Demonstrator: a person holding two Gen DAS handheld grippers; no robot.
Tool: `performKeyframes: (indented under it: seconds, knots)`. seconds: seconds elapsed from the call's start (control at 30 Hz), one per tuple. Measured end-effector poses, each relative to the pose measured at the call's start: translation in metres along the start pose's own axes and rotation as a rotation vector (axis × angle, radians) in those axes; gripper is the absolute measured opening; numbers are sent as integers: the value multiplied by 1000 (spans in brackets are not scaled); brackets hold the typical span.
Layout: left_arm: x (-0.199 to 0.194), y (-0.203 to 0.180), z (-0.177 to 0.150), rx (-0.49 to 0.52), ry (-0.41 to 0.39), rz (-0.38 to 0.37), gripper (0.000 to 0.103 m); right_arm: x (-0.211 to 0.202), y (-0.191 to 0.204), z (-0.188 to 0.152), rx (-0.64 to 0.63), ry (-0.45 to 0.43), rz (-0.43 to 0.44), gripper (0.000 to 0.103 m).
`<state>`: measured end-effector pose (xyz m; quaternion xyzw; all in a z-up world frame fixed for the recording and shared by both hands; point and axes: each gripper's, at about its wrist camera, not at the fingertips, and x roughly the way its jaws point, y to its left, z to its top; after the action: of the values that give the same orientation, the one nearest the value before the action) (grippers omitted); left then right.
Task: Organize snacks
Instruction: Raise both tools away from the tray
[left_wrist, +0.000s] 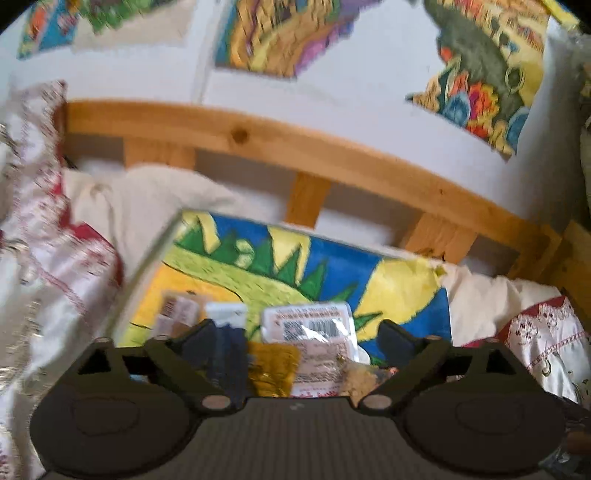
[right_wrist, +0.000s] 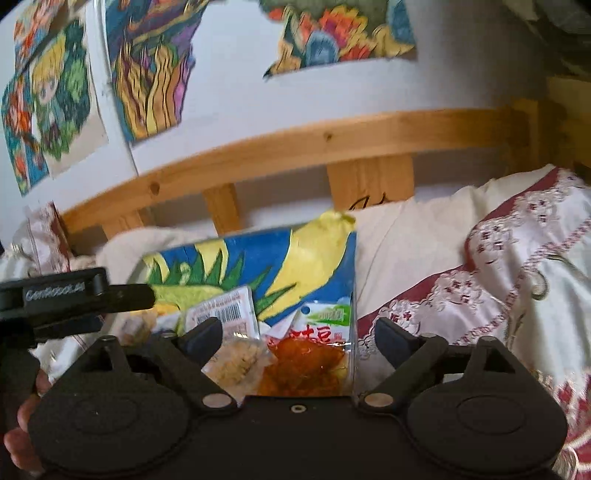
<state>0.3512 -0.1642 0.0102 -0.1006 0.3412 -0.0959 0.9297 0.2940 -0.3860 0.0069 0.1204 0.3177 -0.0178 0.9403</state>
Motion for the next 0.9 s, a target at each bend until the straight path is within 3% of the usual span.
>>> performKeyframes:
  seconds: [0.17, 0.33, 0.63, 0.9]
  knots:
    - [-40, 7, -8, 13, -70, 24, 102, -36, 6, 1, 8, -70, 14, 100]
    - [-85, 18, -28, 27, -158, 41, 102, -71, 13, -6, -1, -136, 10, 102]
    - [-138, 41, -59, 29, -176, 54, 102, -111, 24, -32, -3, -134, -19, 102]
    - [-179, 63, -100, 102, -165, 88, 102, -145, 40, -57, 3, -125, -10, 102]
